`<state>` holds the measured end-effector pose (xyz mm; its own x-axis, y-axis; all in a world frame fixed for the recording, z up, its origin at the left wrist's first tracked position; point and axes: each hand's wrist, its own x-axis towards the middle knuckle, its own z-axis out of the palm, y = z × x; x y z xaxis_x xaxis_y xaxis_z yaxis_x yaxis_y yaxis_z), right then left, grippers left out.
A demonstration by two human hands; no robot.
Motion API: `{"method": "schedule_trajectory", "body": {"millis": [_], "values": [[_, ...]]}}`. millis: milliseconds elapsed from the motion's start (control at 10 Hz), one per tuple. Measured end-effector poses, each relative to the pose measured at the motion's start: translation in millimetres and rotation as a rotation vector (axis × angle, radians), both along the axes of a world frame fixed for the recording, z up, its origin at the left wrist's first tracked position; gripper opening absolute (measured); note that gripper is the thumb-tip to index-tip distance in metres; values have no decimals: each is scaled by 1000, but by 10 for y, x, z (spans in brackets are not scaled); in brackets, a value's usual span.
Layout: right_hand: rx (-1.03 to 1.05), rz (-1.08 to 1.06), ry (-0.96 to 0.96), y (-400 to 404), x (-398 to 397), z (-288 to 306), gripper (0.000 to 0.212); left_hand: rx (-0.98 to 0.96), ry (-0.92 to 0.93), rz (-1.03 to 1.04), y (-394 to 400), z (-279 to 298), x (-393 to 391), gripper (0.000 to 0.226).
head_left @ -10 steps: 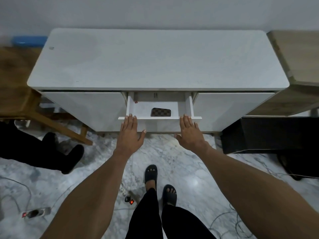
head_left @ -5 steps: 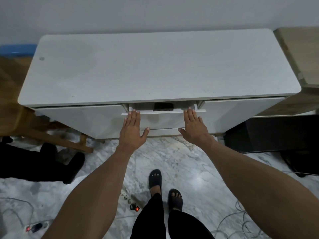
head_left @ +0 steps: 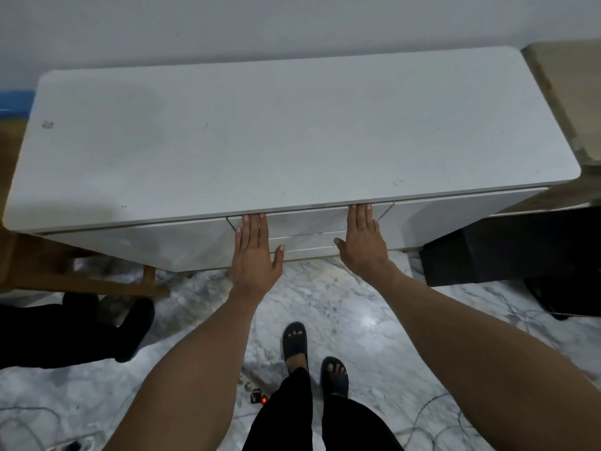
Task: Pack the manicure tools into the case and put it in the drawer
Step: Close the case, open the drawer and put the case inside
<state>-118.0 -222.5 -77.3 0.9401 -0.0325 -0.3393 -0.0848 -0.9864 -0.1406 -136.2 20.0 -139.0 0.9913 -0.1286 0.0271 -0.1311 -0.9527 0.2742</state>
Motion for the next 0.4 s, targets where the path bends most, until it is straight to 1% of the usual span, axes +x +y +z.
{"method": "schedule_trajectory", "body": {"millis": [200, 300, 400], "values": [[-3, -64, 4, 111, -9, -38, 83, -5, -14, -13, 24, -55, -19, 76], [48, -43, -34, 54, 9, 28, 82, -16, -33, -50, 75, 18, 27, 77], [130, -10, -70, -132, -182, 106, 74, -55, -29, -61, 218, 73, -105, 76]]}}
